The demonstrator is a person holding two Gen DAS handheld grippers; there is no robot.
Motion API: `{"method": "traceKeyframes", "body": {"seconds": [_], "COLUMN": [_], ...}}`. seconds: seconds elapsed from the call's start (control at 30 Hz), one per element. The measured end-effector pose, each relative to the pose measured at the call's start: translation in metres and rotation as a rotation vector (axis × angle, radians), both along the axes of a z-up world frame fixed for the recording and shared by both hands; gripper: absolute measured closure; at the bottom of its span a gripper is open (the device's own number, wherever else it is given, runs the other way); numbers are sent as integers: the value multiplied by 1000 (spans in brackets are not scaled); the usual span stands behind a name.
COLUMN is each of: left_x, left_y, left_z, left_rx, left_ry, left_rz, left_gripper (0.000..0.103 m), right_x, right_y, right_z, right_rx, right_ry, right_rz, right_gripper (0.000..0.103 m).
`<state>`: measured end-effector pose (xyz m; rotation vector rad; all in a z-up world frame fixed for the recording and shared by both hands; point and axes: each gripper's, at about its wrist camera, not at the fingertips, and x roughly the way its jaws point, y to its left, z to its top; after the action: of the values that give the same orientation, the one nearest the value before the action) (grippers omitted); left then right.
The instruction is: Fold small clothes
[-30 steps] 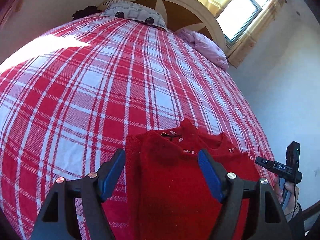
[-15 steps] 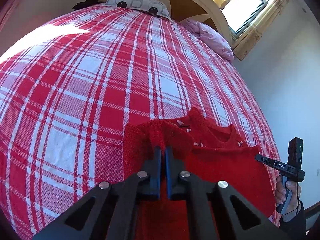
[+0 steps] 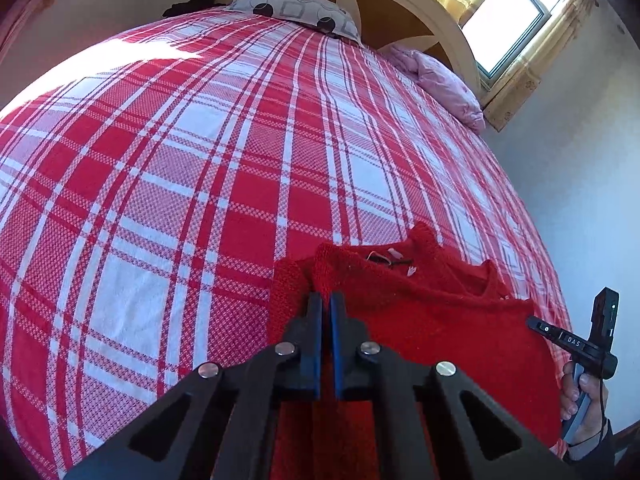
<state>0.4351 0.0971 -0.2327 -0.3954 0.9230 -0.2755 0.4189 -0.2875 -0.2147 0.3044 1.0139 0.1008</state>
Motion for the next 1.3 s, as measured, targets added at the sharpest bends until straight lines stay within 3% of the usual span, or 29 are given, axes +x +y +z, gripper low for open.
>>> {"method": "traceKeyframes", "body": {"seconds": [0.13,0.2,0.27,0.37,0.4,0.47,0.5,0.6,0.7,0.8,0.9,1.0,1.23,1.3], "left_x": [-4,-5,-11,-27,-33,-39,-45,-58,-74,-88,-96,-98,-95,-105], "left_y": [2,4,8,17,20,24,26,24,8,-12,-33,-43,-20,-13], "left_z": [7,13,24,41,46,53,56,57,49,33,16,-3,-6,5], "left_rx": [-10,-8,20,76,89,117,125,49,52,123,243,341,248,226], "left_ry": [-14,5,0,-85,-120,-166,-180,-193,-177,-157,-141,-117,-68,-98], "left_rz": [4,7,23,68,79,95,124,100,48,-9,-59,-88,-53,-31], "left_gripper": [99,98,98,95,90,32,27,27,27,27,27,27,27,27], "right_x": [-1,-6,-15,-37,-48,-68,-81,-107,-126,-131,-132,-138,-136,-136], "right_y": [-8,-11,-10,-5,0,12,21,49,68,67,57,55,65,67], "right_z": [-4,4,15,37,46,61,68,70,57,31,4,3,0,3], "right_rx": [23,18,8,-31,-50,-86,-95,-59,-87,-110,-158,-156,-245,-256], "right_ry": [8,-16,-49,-112,-138,-191,-212,-225,-211,-133,-57,-78,-91,-91], "right_rz": [-6,-21,-21,-20,-6,26,54,171,236,233,214,212,212,201], "right_gripper": [90,82,55,46,46,41,40,40,40,41,46,47,45,45]}}
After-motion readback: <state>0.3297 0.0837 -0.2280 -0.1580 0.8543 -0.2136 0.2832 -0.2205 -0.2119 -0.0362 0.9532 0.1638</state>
